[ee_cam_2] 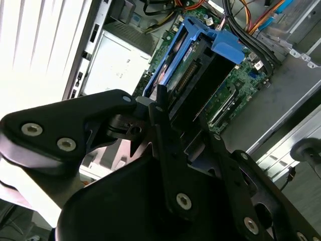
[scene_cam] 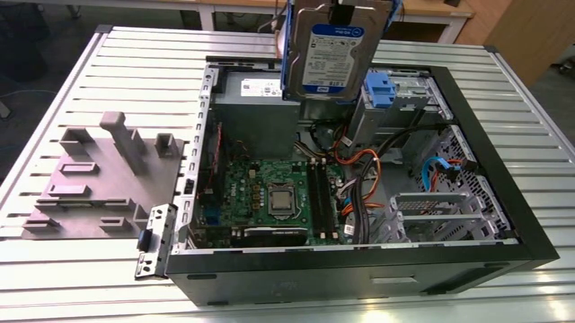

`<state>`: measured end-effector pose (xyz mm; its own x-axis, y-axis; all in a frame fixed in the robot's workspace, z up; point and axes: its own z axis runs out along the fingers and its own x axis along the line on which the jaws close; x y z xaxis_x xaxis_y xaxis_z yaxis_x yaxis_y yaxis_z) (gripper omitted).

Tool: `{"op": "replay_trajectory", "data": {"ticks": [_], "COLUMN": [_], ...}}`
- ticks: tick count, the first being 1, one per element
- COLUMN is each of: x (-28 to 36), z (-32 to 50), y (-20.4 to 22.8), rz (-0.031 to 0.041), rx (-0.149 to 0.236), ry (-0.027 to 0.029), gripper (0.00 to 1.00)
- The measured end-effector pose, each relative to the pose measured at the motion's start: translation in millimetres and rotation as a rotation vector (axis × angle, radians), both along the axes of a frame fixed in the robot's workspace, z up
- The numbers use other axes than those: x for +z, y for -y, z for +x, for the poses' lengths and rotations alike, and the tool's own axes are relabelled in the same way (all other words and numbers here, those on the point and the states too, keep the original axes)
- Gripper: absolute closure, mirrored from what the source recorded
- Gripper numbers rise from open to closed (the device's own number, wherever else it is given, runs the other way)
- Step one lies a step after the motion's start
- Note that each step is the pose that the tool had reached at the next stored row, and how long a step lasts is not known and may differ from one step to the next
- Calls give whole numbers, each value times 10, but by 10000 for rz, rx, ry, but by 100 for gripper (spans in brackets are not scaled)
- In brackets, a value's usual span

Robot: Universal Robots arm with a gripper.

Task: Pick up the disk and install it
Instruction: 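Pick up the disk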

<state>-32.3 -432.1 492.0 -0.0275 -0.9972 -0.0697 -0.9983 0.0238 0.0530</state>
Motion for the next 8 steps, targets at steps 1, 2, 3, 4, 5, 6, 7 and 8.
{"op": "replay_trajectory", "data": {"ticks": [1, 2, 3, 4, 5, 6, 7, 8], "x": [0, 0, 0, 0, 0, 0, 1, 1], "z": [0, 0, 0, 0, 0, 0, 0, 0], "y": [15, 30, 43, 57, 71, 86, 100, 116], "rz": [0, 0, 0, -1, -1, 0, -1, -1], "rx": [0, 0, 0, 0, 0, 0, 0, 0], "ry": [0, 0, 0, 0, 0, 0, 0, 0], "gripper": [65, 65, 65, 65, 65, 65, 65, 65]}}
